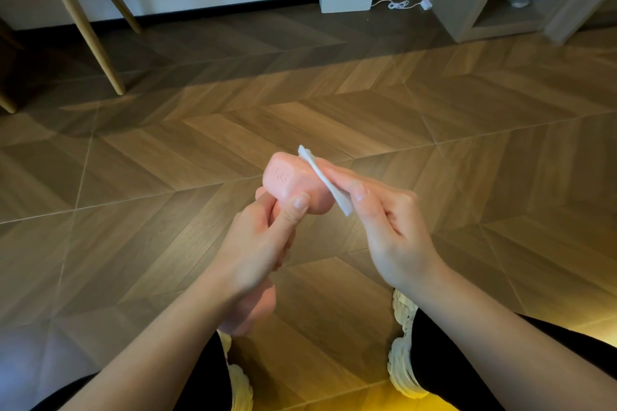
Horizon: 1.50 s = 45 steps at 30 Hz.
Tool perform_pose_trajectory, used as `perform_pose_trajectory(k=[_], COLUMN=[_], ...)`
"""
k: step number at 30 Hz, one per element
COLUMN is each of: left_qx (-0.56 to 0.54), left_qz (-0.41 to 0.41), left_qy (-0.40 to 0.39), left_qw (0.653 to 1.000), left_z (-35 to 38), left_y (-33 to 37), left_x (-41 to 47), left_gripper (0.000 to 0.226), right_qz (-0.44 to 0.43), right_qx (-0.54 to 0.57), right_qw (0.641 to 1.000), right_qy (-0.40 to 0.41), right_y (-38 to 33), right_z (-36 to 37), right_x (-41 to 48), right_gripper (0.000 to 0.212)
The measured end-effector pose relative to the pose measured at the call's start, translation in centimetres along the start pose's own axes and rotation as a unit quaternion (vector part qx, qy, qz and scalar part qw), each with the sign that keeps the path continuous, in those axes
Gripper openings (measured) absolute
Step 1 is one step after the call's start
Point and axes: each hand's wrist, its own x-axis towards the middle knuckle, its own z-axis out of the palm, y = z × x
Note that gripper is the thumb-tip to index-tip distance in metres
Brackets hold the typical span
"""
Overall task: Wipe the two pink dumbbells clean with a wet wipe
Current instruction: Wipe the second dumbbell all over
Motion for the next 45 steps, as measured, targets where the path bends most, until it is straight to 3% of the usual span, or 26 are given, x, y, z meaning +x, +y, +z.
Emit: perform_pose_trajectory(k=[9, 13, 21, 25, 29, 34, 38, 42, 45], left_qx=[0.019, 0.067, 0.079, 0.083, 0.094, 0.11, 0.112, 0.105, 0.071], left_qz=[-0.003, 0.009, 0.001, -0.005, -0.009, -0.008, -0.01, -0.012, -0.023], left_qy=[-0.032, -0.042, -0.047, -0.093, -0.083, -0.119, -0.109, -0.127, -0.125], left_qw=[0.999, 0.997, 0.996, 0.992, 0.992, 0.987, 0.988, 0.986, 0.989], left_z=[0.15, -0.05, -0.22, 0.21, -0.24, 0.16, -0.13, 0.14, 0.37], left_y=[0.12, 0.22, -0.02, 0.13, 0.04, -0.03, -0.08, -0.22, -0.02], left_x=[-0.21, -0.21, 0.02, -0.2, 0.13, -0.11, 0.22, 0.09, 0.02], left_gripper=[0.078, 0.054, 0.061, 0.044, 0.059, 0.032, 0.03, 0.03, 0.045], right_qz=[0.023, 0.046, 0.046, 0.082, 0.061, 0.079, 0.059, 0.106, 0.102], right_qx=[0.009, 0.005, 0.005, 0.011, 0.018, 0.016, 0.023, 0.029, 0.036], right_qw=[1.0, 0.999, 0.999, 0.996, 0.998, 0.996, 0.998, 0.993, 0.993], right_qy=[-0.007, -0.007, -0.016, -0.018, -0.018, -0.027, -0.029, -0.043, -0.038], right_y=[0.08, 0.04, 0.06, -0.1, 0.05, 0.04, 0.07, 0.04, -0.03], right_z=[0.05, 0.19, 0.04, 0.24, 0.08, 0.34, 0.22, 0.24, 0.1], right_x=[0.01, 0.32, 0.11, 0.52, 0.12, 0.49, 0.04, 0.65, 0.54], right_gripper=[0.041, 0.048, 0.047, 0.05, 0.051, 0.05, 0.049, 0.044, 0.045])
